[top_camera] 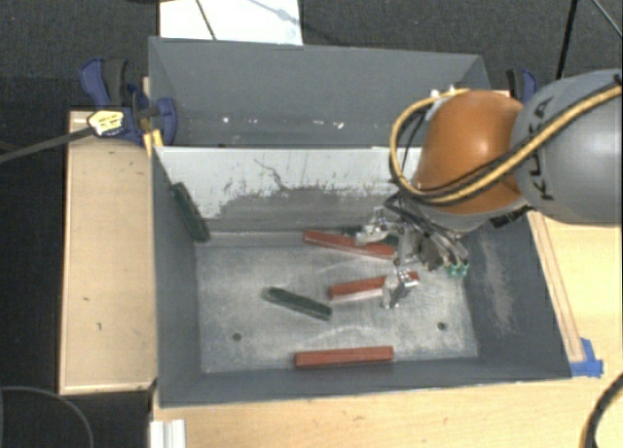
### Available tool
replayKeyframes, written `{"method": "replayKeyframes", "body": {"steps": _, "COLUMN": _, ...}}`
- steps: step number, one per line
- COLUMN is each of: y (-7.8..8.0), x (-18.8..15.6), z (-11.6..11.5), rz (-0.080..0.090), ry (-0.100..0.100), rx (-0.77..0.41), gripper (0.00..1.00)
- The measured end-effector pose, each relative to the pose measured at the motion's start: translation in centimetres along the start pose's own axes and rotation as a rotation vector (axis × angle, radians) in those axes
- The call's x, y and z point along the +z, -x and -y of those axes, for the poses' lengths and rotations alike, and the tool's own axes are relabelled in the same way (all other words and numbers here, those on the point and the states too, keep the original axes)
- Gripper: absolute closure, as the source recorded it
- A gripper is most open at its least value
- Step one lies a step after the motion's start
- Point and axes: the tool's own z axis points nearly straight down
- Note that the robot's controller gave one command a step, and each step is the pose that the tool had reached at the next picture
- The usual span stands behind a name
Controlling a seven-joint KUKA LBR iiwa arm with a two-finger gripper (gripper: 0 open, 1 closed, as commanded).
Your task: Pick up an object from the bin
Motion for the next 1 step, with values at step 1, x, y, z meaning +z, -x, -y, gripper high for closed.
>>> {"method": "replayKeyframes", "body": {"steps": 1, "y": 0.0, "x": -0.17, "z": 1.92, "rz": 0.005, "ry": -0.001, "rx": -0.013, "gripper": 0.0}}
